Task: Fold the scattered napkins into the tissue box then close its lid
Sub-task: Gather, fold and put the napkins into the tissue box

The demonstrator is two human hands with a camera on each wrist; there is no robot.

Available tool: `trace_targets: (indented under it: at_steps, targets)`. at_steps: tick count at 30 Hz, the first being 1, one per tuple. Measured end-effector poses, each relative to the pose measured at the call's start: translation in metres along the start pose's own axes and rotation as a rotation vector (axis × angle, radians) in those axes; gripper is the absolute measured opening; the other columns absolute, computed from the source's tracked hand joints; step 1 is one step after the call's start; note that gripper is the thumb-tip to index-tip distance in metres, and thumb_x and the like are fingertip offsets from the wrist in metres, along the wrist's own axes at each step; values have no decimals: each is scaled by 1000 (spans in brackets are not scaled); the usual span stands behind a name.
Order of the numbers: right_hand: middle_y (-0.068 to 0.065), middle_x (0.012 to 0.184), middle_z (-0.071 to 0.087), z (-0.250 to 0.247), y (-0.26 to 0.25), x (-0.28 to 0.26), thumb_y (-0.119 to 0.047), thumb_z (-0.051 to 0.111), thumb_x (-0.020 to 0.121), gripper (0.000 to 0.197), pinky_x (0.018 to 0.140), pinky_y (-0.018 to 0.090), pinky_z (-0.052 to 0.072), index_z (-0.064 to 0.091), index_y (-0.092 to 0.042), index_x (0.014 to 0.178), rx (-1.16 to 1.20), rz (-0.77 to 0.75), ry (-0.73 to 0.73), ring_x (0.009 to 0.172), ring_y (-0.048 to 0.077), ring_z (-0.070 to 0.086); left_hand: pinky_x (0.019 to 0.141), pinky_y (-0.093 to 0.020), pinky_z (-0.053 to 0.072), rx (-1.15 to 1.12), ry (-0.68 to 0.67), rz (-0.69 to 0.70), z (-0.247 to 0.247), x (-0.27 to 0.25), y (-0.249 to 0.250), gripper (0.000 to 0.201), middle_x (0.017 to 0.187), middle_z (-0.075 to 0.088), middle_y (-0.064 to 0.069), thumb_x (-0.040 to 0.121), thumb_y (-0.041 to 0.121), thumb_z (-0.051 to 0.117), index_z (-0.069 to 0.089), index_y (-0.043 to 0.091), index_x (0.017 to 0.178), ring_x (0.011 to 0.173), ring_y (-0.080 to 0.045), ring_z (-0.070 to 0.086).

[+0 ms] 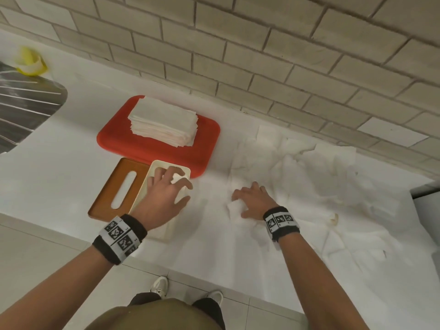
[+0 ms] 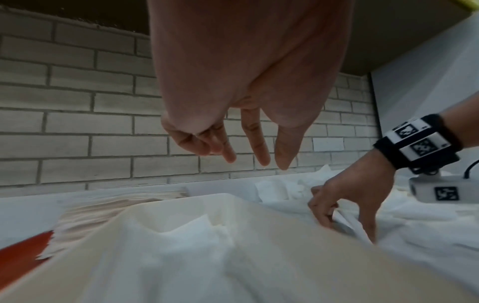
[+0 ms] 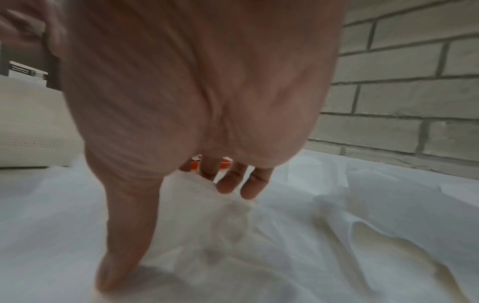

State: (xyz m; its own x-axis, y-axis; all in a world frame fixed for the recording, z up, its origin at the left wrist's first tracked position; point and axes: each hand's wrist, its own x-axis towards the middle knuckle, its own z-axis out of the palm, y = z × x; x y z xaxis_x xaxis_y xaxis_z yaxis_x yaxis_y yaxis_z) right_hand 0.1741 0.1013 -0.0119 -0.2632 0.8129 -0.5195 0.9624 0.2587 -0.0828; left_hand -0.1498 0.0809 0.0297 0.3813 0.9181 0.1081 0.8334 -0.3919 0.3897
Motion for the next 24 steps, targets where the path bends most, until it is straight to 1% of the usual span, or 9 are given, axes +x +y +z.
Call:
trace_targets:
  at_steps: [4, 6, 8, 10, 12, 15, 17, 21, 24]
  targets:
    - [-7, 134, 54, 3, 13, -1, -47, 81, 91, 51, 104, 39, 27, 69, -26, 136, 177, -3, 96, 133, 28, 34, 97, -44, 45, -178, -15, 24, 11, -2, 30, 35, 136, 53, 10, 96, 52, 72, 68, 34, 126, 116, -15, 36]
    - [-9, 130, 64, -5, 11, -12, -51, 79, 94, 52, 110, 37, 37, 69, -24, 137, 454, -11, 232, 132, 19, 48, 104, -35, 41, -300, -47, -2, 13, -1, 41, 53, 140, 52, 11, 96, 63, 67, 60, 32, 138, 122, -12, 36]
    - [-17, 113, 74, -22, 0, -28, -44, 80, 96, 36, 96, 24, 50, 74, -25, 127, 750, -28, 410, 110, 1, 66, 109, -27, 36, -441, -84, -74, 15, 0, 49, 73, 145, 48, 14, 92, 68, 70, 46, 31, 150, 133, -8, 37]
    - [-16, 106, 79, -40, -19, -44, -35, 81, 97, 23, 85, 19, 53, 77, -24, 117, 956, -38, 571, 100, 0, 72, 112, -27, 39, -586, -99, -147, 16, 3, 58, 87, 148, 49, 17, 86, 68, 78, 36, 35, 155, 137, -5, 44]
    - [-13, 108, 81, -54, -41, -54, -29, 81, 98, 19, 88, 26, 58, 77, -22, 115, 1128, -47, 687, 101, 5, 75, 111, -27, 46, -778, -86, -206, 14, 7, 66, 91, 145, 57, 18, 83, 61, 85, 35, 36, 154, 134, -1, 55]
    - [-6, 117, 81, -62, -75, -57, -25, 79, 100, 24, 97, 44, 62, 74, -19, 123, 1372, -27, 801, 110, 14, 77, 103, -35, 59, -987, -34, -241, 3, 11, 74, 69, 136, 69, 15, 93, 41, 83, 46, 32, 149, 123, -5, 69]
    - [-8, 121, 78, -60, -100, -53, -29, 77, 101, 33, 98, 49, 62, 64, -26, 132, 1462, 13, 849, 111, 14, 75, 94, -42, 64, -923, 24, -227, -3, 10, 68, 51, 128, 74, 10, 101, 32, 74, 51, 30, 147, 112, -10, 74]
    - [-3, 104, 80, -51, -143, -44, -18, 74, 100, 61, 81, 42, 66, 40, -47, 141, 1435, 59, 846, 90, 15, 78, 71, -27, 63, -749, 92, -310, -16, -5, 35, 46, 111, 77, 4, 105, 25, 67, 42, 23, 144, 90, -1, 75]
    - [-5, 106, 74, -44, -175, -26, -5, 67, 101, 44, 80, 31, 61, 57, -39, 127, 1142, 24, 747, 87, 8, 71, 54, -18, 51, -596, 70, -330, -24, -26, 7, 52, 89, 71, 3, 102, 13, 70, 36, 20, 140, 70, -1, 70]
